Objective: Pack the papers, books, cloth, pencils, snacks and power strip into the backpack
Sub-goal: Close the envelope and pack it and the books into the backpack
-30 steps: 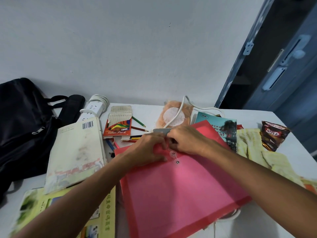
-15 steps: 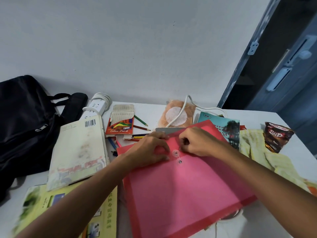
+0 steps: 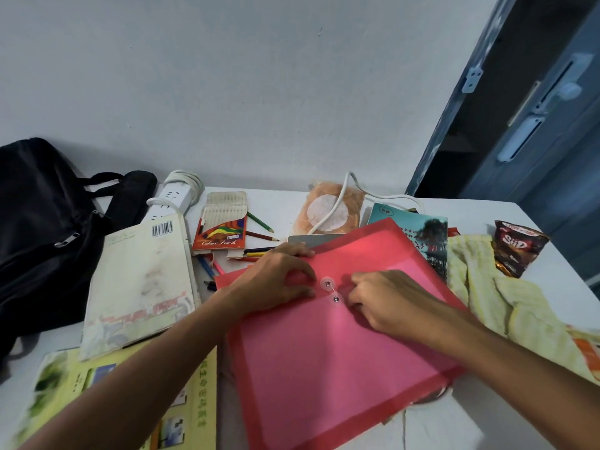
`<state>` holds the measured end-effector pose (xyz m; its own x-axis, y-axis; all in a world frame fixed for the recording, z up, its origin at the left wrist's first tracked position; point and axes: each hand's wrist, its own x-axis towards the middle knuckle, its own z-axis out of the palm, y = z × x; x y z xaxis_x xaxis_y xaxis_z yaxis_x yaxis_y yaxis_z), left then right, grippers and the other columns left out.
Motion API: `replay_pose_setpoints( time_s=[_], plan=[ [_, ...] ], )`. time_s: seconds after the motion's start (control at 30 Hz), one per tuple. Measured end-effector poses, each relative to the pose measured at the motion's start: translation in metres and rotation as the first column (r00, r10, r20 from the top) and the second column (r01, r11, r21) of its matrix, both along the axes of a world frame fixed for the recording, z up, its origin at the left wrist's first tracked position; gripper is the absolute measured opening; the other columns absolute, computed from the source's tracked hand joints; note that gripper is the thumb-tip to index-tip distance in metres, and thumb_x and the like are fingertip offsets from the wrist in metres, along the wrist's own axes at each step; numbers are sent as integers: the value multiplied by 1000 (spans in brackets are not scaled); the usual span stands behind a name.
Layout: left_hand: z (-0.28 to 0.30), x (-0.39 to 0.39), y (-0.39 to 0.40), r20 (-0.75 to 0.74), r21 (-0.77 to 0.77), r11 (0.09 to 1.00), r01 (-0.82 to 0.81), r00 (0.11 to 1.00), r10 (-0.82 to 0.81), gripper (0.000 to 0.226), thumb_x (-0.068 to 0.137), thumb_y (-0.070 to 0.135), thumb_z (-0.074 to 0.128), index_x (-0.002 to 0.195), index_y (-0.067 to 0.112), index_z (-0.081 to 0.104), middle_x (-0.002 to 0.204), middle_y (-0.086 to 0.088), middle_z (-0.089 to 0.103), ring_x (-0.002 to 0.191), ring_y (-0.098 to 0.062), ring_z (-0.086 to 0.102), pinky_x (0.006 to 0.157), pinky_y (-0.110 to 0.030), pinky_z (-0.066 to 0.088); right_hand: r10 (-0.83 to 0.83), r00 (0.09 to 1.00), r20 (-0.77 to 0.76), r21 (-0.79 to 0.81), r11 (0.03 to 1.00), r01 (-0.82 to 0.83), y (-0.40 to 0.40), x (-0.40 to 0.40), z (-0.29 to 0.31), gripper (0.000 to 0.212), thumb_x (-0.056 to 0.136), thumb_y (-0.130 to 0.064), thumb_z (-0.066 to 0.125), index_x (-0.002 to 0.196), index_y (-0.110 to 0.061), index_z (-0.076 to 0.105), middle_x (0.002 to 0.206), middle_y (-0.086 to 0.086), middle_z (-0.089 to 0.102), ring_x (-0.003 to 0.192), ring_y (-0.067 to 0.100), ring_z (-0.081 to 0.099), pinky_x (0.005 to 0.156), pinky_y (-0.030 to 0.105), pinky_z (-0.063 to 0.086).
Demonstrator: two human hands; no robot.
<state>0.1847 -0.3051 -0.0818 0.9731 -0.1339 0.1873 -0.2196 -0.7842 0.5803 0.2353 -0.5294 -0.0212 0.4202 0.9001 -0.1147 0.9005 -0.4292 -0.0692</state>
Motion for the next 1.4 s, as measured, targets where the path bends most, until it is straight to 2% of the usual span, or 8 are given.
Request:
replay_pose_setpoints(
  time_s=[0.1, 0.23, 0.33, 0.47, 0.63, 0.8, 1.03, 1.4],
  plan=[
    [-1, 0, 0, 2, -12, 1000, -6, 1000, 6, 28, 73, 32, 81, 98, 21, 74, 134, 2, 55, 133, -10, 40, 107, -17, 24, -31, 999, 19, 91, 995, 29, -2, -17, -11, 43, 93, -26, 24, 78, -13, 62, 81, 2, 56, 74, 26, 59, 59, 31, 38],
    [-4, 1, 0, 19, -6, 1000, -13, 1000, 13, 29, 74, 31, 81, 100, 20, 73, 133, 3, 55, 132, -9, 39, 103, -6, 19, -8, 997, 80, 111, 994, -1, 7, -25, -26, 8, 78, -11, 62, 71, -15, 59, 78, 3, 60, 64, 23, 61, 52, 29, 46],
    [-6, 1, 0, 51, -13, 1000, 1, 999, 0, 34, 73, 26, 81, 104, 15, 70, 128, -1, 59, 129, -11, 43, 103, -2, 21, 98, 993, 69, 76, 992, -103, 22, -17, -22, 15, 65, -9, 71, 64, -15, 56, 74, 3, 59, 57, 23, 59, 41, 26, 37],
    [-7, 0, -3, 84, -86, 996, 9, 997, -2, 52, 70, 28, 73, 116, 8, 57, 118, -5, 62, 114, -13, 54, 98, -23, 42, 234, 971, 40, 2, 972, -235, 49, 6, -10, 10, 80, -13, 59, 81, -14, 69, 81, 6, 60, 73, 31, 62, 53, 35, 43],
    [-6, -2, -2, 96, -165, 986, 14, 995, 2, 73, 70, 27, 84, 126, 7, 42, 117, 0, 61, 108, -7, 59, 91, -26, 49, 239, 970, -54, -62, 968, -242, 64, 27, 11, 14, 85, -21, 59, 88, -17, 72, 91, 0, 63, 87, 20, 59, 69, 33, 45],
    [-7, -2, -1, 76, -196, 981, 0, 997, 16, 88, 67, 29, 86, 135, 12, 32, 120, 7, 56, 108, -9, 59, 89, -24, 48, 195, 975, -108, -67, 977, -202, 75, 39, 6, 10, 81, -25, 67, 83, -19, 73, 87, -3, 67, 83, 15, 59, 64, 24, 35],
    [-10, -3, -1, 75, -205, 979, -1, 997, 17, 102, 60, 30, 88, 138, 23, 22, 117, 1, 61, 107, -12, 59, 89, -27, 48, 62, 985, -160, -80, 994, -76, 86, 45, 1, 3, 77, -24, 69, 77, -22, 71, 83, -5, 67, 81, 17, 61, 69, 32, 48],
    [-9, -4, 1, 36, -171, 985, -8, 999, 14, 90, 63, 34, 87, 135, 25, 33, 130, 5, 54, 122, -2, 48, 99, -15, 38, -109, 993, -55, -52, 993, 106, 69, 50, 1, 19, 77, -19, 65, 62, -26, 56, 64, -8, 49, 66, 18, 53, 51, 27, 31]
  ],
)
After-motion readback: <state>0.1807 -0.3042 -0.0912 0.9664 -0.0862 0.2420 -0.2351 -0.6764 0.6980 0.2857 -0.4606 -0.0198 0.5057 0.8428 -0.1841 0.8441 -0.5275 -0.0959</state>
